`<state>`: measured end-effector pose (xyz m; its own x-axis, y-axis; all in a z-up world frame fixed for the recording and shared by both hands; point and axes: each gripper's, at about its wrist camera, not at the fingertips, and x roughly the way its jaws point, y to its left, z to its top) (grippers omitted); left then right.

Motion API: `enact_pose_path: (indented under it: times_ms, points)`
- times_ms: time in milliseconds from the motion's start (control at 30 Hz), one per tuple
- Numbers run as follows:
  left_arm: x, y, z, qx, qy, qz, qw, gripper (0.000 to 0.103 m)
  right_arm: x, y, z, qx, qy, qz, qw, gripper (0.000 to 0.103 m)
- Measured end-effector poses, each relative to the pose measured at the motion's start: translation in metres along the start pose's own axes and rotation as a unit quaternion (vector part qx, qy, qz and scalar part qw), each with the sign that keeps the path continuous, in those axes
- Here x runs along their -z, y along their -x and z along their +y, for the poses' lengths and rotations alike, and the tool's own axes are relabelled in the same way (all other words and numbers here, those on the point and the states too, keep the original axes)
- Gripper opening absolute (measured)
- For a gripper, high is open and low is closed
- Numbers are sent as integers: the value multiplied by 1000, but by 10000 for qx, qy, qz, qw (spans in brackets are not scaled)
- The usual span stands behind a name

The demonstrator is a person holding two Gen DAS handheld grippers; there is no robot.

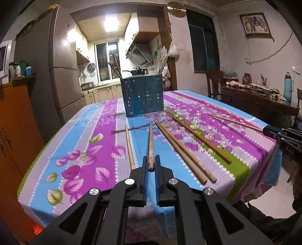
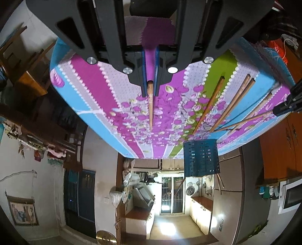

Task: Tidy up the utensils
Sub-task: 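Lift the left tool's chopstick toward the holder while the right tool carries its chopstick there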

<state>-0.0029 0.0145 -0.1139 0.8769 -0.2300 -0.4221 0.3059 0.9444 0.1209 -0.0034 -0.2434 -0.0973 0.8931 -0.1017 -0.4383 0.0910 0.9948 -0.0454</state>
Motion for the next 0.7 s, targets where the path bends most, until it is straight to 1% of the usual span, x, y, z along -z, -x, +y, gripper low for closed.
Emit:
enact_pose_path:
  times_ms: [267,400,567,700]
  points:
    - [-33,17,4,-90,-58,9,9999,8,-30,17,-7,7,168,-468,9988,5]
    - [-51,24,8,-247,-96,-172,9995,8,-44,23,-6,-1,299,-706,9971,5]
    - [-73,33,13,-298,-54,-407,9987,8,-64,29,-7,-92,332,-946,9949,5]
    - [-89,41,10,-292,-106,-565,9979,8,-81,31,-17,-327,108,-990,9945,5]
